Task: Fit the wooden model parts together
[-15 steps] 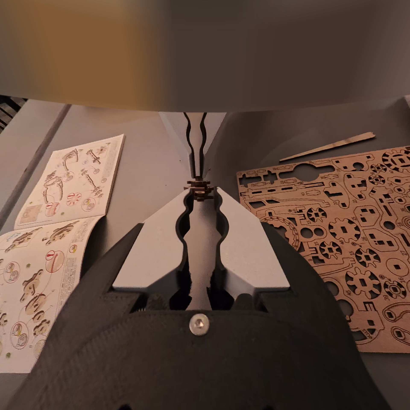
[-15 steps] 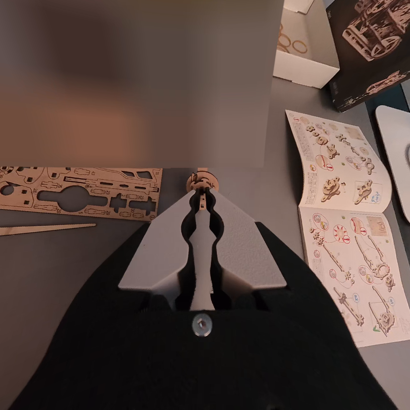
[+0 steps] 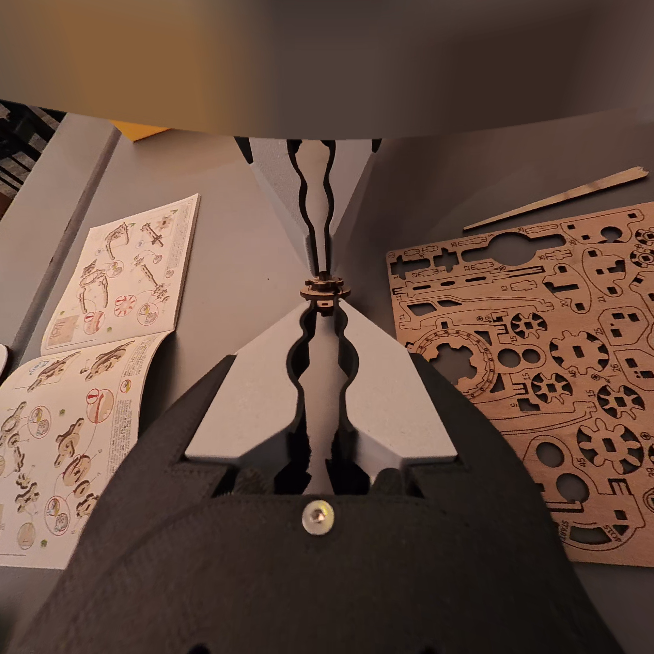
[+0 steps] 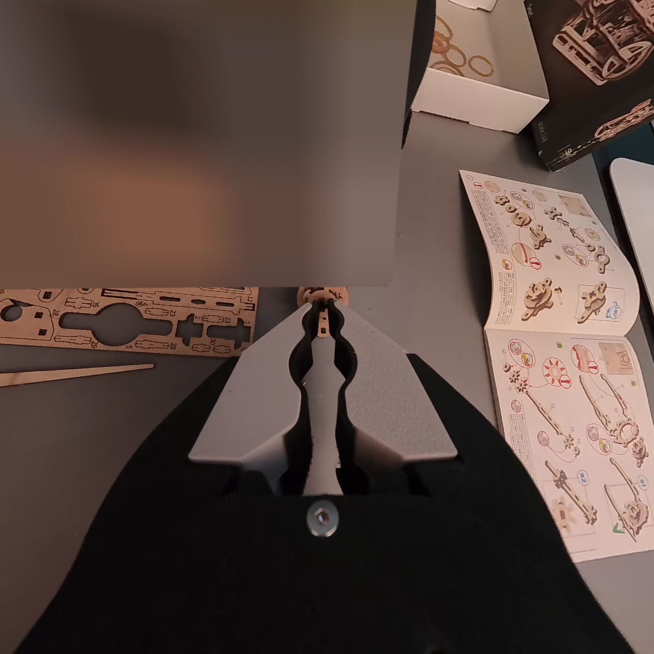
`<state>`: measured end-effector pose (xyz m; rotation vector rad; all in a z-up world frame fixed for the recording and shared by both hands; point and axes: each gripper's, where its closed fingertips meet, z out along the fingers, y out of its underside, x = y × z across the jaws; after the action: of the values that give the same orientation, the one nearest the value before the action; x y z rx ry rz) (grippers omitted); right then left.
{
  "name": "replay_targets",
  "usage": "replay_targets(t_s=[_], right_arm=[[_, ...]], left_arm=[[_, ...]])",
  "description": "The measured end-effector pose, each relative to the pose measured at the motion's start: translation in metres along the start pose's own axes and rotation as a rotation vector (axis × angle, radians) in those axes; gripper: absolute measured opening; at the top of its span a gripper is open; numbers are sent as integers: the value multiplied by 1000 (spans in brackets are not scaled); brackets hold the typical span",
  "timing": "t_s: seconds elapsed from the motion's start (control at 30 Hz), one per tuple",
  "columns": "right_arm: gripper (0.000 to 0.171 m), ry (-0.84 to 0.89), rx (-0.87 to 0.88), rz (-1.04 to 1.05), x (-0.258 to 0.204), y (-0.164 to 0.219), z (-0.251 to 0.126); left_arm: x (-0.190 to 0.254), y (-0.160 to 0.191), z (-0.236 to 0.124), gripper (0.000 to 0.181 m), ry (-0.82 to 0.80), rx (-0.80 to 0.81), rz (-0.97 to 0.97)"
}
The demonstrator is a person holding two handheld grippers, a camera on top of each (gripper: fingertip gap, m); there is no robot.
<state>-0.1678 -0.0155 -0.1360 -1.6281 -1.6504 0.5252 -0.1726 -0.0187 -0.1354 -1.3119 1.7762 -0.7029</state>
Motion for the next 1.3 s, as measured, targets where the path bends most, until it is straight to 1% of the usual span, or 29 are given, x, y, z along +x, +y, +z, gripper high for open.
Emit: replay_targets(t_s=[0.43, 0.93, 1.3], right_arm=[[4, -4, 14, 16, 2, 1, 0], [3, 22, -15, -60, 1, 2, -1], [4, 4, 2, -48, 0, 2, 0]], left_arm=[[-1, 1, 0, 7, -11, -11, 9], [-1, 1, 1, 7, -13, -12, 21], [-1, 1, 1, 7, -11, -14, 23]])
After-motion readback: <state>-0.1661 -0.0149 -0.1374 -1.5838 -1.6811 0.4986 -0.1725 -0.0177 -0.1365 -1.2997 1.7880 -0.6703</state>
